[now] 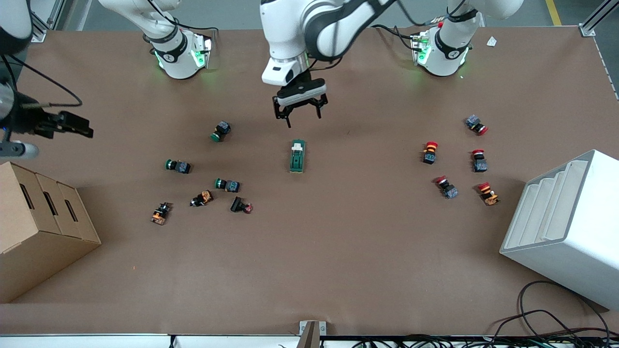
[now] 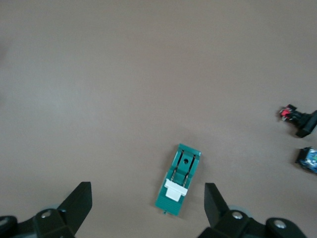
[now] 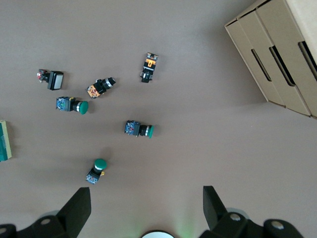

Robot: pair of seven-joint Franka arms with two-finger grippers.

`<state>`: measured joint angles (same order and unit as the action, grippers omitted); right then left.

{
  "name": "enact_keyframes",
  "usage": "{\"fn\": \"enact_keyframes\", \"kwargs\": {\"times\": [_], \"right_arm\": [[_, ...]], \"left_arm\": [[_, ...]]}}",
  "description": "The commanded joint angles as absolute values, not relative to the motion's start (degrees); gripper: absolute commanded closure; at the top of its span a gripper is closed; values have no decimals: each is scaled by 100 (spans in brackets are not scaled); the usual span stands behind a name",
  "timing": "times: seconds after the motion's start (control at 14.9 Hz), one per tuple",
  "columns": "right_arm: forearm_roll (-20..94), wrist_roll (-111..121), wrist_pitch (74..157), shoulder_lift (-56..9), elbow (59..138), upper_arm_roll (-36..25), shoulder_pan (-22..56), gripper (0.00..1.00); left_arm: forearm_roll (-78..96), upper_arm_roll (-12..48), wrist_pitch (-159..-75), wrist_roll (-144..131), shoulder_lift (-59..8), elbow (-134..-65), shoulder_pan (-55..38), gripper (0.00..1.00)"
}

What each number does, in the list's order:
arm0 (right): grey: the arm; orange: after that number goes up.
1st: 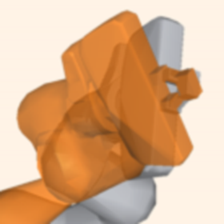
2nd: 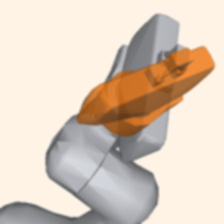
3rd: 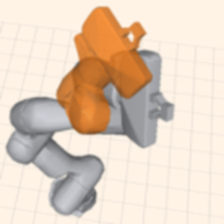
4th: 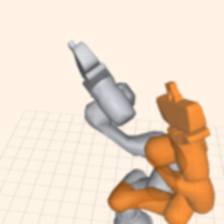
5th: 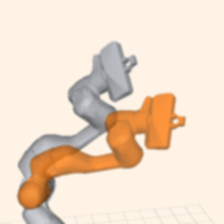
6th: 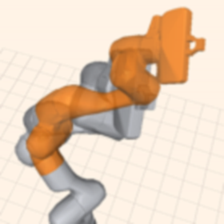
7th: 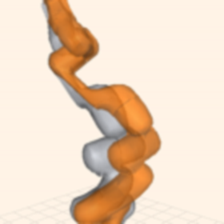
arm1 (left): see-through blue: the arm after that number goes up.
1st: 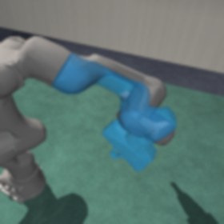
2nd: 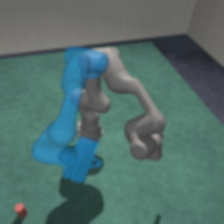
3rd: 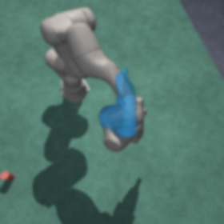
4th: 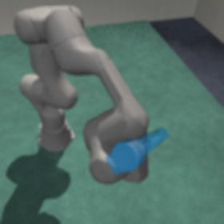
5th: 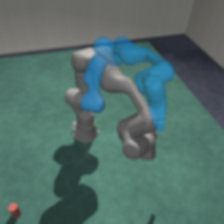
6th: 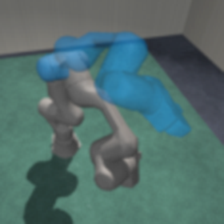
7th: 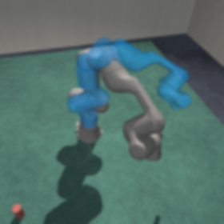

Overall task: Close load switch with both arms
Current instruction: 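Lower the left gripper onto the switch while the right gripper reaches the lever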

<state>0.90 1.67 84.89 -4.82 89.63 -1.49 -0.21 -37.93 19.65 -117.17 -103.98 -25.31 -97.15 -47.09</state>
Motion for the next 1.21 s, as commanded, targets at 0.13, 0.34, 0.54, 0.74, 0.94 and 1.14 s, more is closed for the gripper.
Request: {"fn": "enact_keyframes", "kwargs": {"times": [0.13,0.34,0.54,0.74,0.94,1.14], "right_arm": [[508,-1498,8481,-658,9044,-44,332,0],[1087,-2098,8595,-879,9184,-53,632,0],[1266,-2776,9209,-888,9658,-35,1018,0],[1318,-3741,9991,-879,10115,-35,1711,0],[1406,-4560,10922,-975,10511,-35,2432,0],[1958,-4579,11240,-1352,10529,-35,2811,0]], "left_arm": [[-5577,1951,-12013,-12082,-3408,-9747,-5176,0],[-6729,1942,-12208,-12269,-3770,-10001,-5247,1],[-7591,1942,-12313,-12453,-3919,-10379,-5247,1],[-8365,1951,-12340,-13207,-4183,-10477,-5264,0],[-8498,1934,-12340,-13509,-4236,-10503,-5396,0],[-9366,1890,-12322,-13884,-4446,-10503,-5361,1]]}}
